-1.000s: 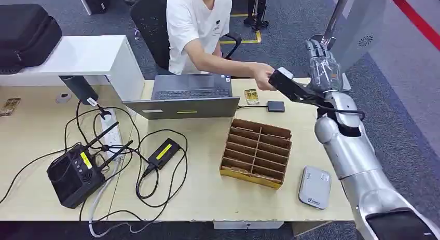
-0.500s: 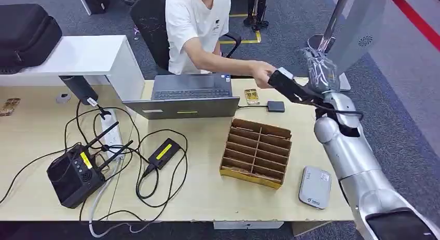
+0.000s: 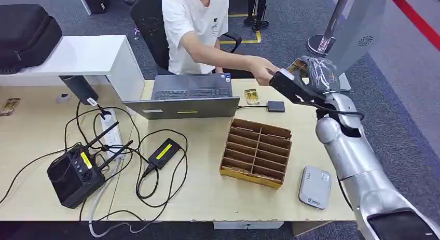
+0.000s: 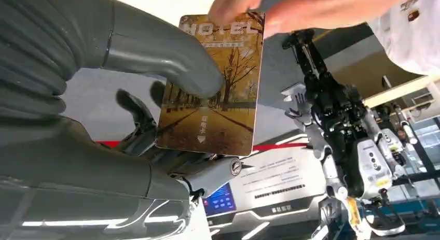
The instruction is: Pass the card to the sensor for recognition and then transmit it.
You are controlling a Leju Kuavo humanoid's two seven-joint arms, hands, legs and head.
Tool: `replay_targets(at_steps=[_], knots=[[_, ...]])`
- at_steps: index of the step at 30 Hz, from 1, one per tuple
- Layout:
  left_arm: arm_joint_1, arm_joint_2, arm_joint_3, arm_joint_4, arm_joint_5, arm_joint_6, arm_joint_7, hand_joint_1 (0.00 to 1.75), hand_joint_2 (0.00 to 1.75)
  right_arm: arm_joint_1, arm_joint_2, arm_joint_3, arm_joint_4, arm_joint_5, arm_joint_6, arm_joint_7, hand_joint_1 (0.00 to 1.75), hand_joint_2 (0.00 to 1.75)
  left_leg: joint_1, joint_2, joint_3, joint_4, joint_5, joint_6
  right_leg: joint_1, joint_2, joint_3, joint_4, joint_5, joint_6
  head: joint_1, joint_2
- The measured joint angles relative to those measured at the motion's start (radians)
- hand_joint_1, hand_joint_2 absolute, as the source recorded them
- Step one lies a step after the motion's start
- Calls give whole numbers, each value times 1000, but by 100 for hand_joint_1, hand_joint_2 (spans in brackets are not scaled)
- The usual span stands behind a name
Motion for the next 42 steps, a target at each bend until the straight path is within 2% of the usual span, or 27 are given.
replay_targets(at_steps=[16,21,25,31,37,42], knots=[[2,0,0,0,-12,1,-30,0,175,1,-11,4,17,-29,-5,-18,175,175,0,0,0,0,0,0,0,0,0,0,0,0,0,0],[2,-2,8,0,-11,22,-20,0,175,46,-32,3,-19,-45,-45,-30,175,175,0,0,0,0,0,0,0,0,0,0,0,0,0,0],[2,-5,14,0,-9,39,-19,0,175,155,-78,-22,-115,-74,-86,-50,175,175,0,-1,0,0,-1,1,0,-1,0,-2,0,0,0,0],[10,-8,27,0,-18,61,-30,0,175,442,-147,-145,-335,-100,-118,-127,175,175,0,-4,-1,0,-3,1,0,-3,0,-2,-1,1,0,0],[11,-9,44,0,-17,72,-30,0,175,672,-159,-261,-517,-93,-129,-180,175,175,0,-4,-1,0,-3,0,1,-3,0,-2,-3,1,0,0],[12,-13,58,0,-17,81,-30,0,175,803,-159,-320,-621,-90,-134,-204,175,175,0,-3,-1,-1,-3,0,1,-3,0,-2,-3,1,0,0]])
